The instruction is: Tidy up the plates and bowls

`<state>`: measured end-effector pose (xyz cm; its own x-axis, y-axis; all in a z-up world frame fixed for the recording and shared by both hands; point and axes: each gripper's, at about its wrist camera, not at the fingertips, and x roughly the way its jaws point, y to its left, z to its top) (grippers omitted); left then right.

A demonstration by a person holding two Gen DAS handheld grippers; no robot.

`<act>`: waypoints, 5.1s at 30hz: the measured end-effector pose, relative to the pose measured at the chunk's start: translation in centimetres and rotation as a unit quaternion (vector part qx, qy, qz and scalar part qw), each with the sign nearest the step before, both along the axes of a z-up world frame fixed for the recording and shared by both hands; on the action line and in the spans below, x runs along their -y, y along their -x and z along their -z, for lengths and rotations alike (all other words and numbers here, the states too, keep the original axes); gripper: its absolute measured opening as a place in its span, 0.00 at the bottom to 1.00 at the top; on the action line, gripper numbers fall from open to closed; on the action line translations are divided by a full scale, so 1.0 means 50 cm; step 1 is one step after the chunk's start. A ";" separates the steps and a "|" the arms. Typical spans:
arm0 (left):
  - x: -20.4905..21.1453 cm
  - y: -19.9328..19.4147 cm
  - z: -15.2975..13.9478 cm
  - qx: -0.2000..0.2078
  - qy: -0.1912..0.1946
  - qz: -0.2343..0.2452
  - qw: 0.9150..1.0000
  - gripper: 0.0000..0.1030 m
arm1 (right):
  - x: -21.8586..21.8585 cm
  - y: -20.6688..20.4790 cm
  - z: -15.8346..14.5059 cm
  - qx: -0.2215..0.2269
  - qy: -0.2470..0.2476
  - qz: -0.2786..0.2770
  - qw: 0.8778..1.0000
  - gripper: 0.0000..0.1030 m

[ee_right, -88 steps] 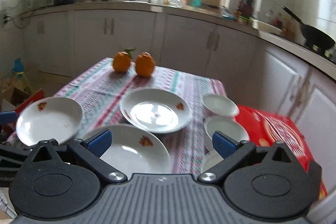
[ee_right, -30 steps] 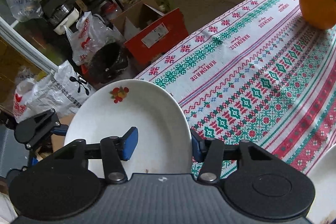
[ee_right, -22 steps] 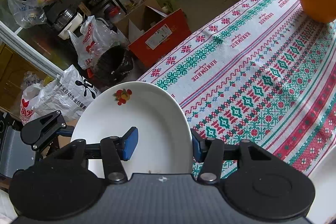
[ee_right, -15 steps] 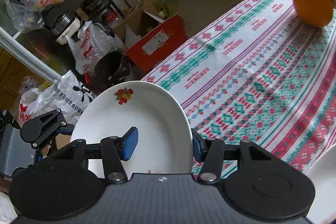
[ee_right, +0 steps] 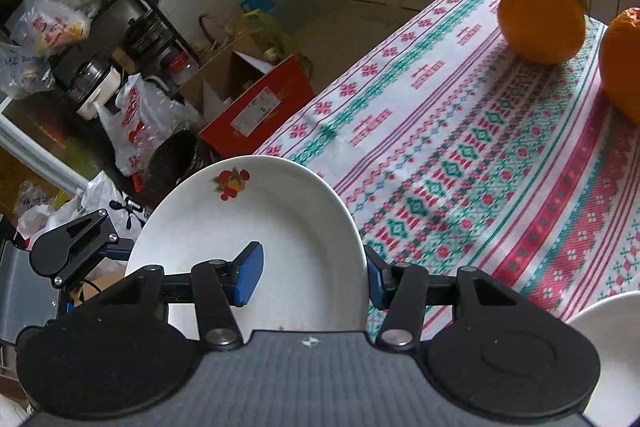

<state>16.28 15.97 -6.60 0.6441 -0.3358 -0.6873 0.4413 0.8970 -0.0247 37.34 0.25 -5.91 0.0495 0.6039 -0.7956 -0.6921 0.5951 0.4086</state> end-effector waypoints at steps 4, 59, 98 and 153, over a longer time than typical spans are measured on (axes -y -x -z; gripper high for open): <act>0.000 -0.020 0.003 0.002 -0.006 0.004 1.000 0.98 | 0.002 -0.011 0.002 0.006 0.003 0.006 1.000 0.57; 0.210 0.217 -0.034 0.023 -0.001 0.062 0.998 0.99 | 0.374 0.386 -0.111 0.124 0.038 0.155 0.979 1.00; 0.301 0.166 0.011 0.008 0.002 0.123 0.992 0.99 | 0.419 0.274 -0.008 -0.043 -0.007 0.134 0.990 0.68; 0.085 0.087 -0.072 0.029 -0.011 0.008 0.999 0.98 | 0.125 0.102 -0.083 -0.027 -0.039 0.012 0.999 0.69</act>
